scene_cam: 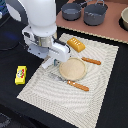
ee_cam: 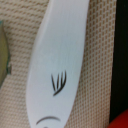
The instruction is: Interact with the objects in diverse but meaningful ways.
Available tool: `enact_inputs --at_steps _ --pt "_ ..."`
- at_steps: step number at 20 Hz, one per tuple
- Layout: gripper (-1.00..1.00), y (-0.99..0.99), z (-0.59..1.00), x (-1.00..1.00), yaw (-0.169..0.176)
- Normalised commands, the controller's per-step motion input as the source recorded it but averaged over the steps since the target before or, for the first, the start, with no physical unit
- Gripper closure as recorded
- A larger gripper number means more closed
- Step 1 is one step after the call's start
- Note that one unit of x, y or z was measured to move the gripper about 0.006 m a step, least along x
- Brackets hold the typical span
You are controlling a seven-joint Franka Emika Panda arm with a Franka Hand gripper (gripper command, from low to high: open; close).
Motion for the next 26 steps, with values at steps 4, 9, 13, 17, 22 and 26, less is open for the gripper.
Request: enact_inputs --at_steps 4,9,13,17,22,26 --pt "1.0 -0.04 -0.15 0.0 -0.013" --pt "1.0 -0.03 -0.08 0.0 -0.013" --pt "1.0 -0.03 -0.06 0.0 -0.01" --pt "1.0 -0.02 -0.05 0.0 -0.006" --pt "1.0 -0.06 0.41 -0.16 -0.007" --pt "1.0 -0.14 0.99 -0.48 -0.012"
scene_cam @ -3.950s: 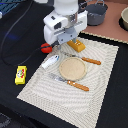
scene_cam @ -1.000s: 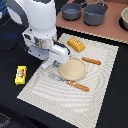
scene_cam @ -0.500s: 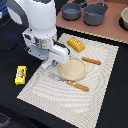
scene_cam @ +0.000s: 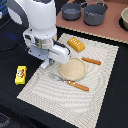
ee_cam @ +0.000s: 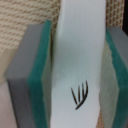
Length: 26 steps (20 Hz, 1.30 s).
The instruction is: Interact with the objects in diverse but meaningful ways.
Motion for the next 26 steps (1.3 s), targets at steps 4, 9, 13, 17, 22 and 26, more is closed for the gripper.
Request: enact_inputs --at_steps 4,9,13,17,22,26 --pt "1.0 -0.24 1.0 -0.25 -0.027" --pt "1.0 -0.43 0.54 0.0 -0.018" --pt "1.0 -0.53 0.17 0.03 0.031" --pt "1.0 -0.49 0.01 0.01 0.163" --pt "1.0 -0.32 0.04 0.01 0.205" --pt "1.0 -0.32 0.16 0.03 0.196"
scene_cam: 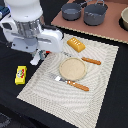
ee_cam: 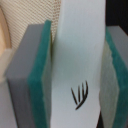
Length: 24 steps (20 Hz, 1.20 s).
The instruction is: Interact with the objects in diverse but meaningful ways.
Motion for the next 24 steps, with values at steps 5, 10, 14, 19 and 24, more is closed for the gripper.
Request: enact_inputs --at_steps 5,10,14,19,24 --pt "1.0 -0.36 0.21 0.06 0.183" --pt "1.0 -0.42 0.17 0.06 0.173" --pt "1.0 -0.48 0.15 0.11 0.139" --pt "1.0 -0.49 0.15 0.14 0.113" --pt "1.0 -0.47 0.23 0.41 0.007"
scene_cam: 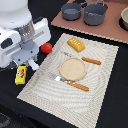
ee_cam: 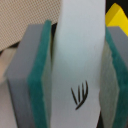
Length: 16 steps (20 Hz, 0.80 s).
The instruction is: Interact with the objects in diverse but meaningful ways.
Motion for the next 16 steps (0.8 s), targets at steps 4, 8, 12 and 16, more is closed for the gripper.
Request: enact_inputs --at_steps 4,8,12,16 --pt "1.0 -0.38 0.35 0.64 -0.04" --pt "1.0 -0.35 0.4 0.79 -0.06" --pt "1.0 -0.29 0.39 0.81 -0.053" --pt "1.0 -0.26 0.3 0.89 -0.049"
